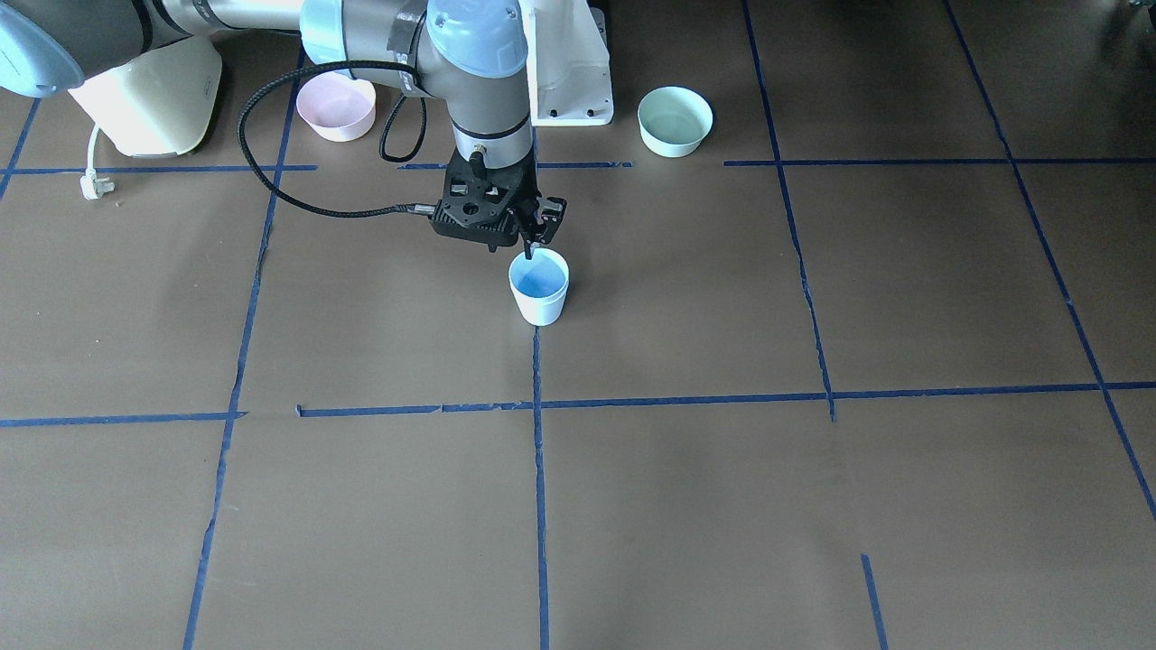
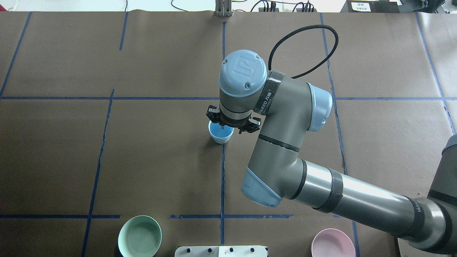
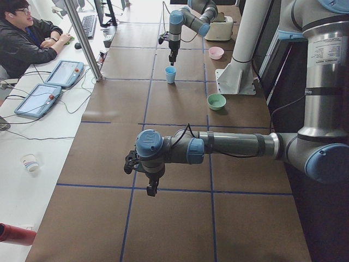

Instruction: Stack blue cups with both arms

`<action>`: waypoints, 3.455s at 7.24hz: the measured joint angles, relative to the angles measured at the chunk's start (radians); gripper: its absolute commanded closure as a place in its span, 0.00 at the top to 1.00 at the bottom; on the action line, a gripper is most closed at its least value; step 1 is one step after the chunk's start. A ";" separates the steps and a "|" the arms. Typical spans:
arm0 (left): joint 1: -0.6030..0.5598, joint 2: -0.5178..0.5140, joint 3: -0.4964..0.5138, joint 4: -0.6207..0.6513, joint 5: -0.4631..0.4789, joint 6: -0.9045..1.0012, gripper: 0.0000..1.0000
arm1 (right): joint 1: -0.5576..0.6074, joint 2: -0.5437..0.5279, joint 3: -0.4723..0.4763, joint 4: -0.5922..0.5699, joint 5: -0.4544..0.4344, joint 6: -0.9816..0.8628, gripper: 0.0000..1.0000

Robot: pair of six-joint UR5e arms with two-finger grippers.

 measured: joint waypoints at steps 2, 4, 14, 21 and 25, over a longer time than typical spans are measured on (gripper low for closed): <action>0.001 -0.001 0.007 0.001 0.001 0.000 1.00 | 0.053 -0.015 0.006 0.004 0.031 -0.057 1.00; 0.002 -0.002 0.019 0.007 0.004 0.000 1.00 | 0.245 -0.107 0.007 0.003 0.205 -0.334 1.00; 0.005 -0.009 0.034 0.042 0.067 0.003 1.00 | 1.013 -0.889 -0.074 0.139 0.467 -1.718 1.00; 0.006 0.010 0.034 0.040 0.067 0.011 1.00 | 1.019 -0.910 -0.092 0.228 0.526 -1.617 1.00; 0.006 0.011 0.034 0.039 0.067 0.011 1.00 | 1.018 -0.911 -0.093 0.230 0.527 -1.617 1.00</action>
